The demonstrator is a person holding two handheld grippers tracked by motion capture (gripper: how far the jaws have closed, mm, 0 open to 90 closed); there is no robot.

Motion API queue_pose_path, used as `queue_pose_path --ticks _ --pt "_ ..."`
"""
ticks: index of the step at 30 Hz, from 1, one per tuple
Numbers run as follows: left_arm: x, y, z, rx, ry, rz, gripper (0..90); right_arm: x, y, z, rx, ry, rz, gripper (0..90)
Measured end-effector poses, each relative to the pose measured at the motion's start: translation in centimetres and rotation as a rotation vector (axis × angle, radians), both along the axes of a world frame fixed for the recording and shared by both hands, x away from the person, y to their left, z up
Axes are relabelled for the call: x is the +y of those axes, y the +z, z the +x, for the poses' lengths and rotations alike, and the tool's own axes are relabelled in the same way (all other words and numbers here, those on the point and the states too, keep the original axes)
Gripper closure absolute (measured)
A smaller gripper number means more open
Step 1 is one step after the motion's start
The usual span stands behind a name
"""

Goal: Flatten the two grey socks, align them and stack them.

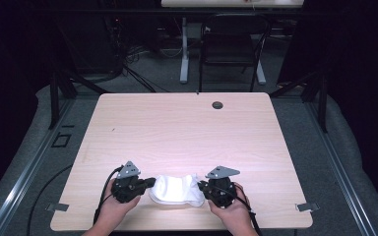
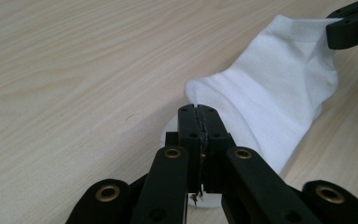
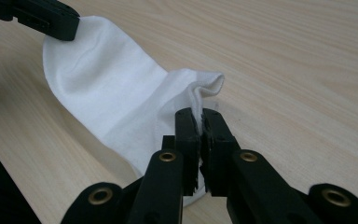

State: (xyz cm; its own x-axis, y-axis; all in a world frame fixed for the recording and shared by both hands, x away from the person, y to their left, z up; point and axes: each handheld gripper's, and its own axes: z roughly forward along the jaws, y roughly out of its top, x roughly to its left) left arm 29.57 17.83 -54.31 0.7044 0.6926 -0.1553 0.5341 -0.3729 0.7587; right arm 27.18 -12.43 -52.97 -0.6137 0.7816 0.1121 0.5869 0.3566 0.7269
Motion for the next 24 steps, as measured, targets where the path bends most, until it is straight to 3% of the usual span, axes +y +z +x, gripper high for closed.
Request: queue_pose_path --ticks 7,24 --pt "0.1 -0.8 0.3 0.022 0.013 0.002 89.6 -0.4 -0.9 0.4 0.036 -0.015 0.029 86.2" --pt "-0.1 -1.8 0.1 0.035 0.003 0.049 89.5 -0.1 -2.0 0.5 0.057 -0.006 -0.011 86.1"
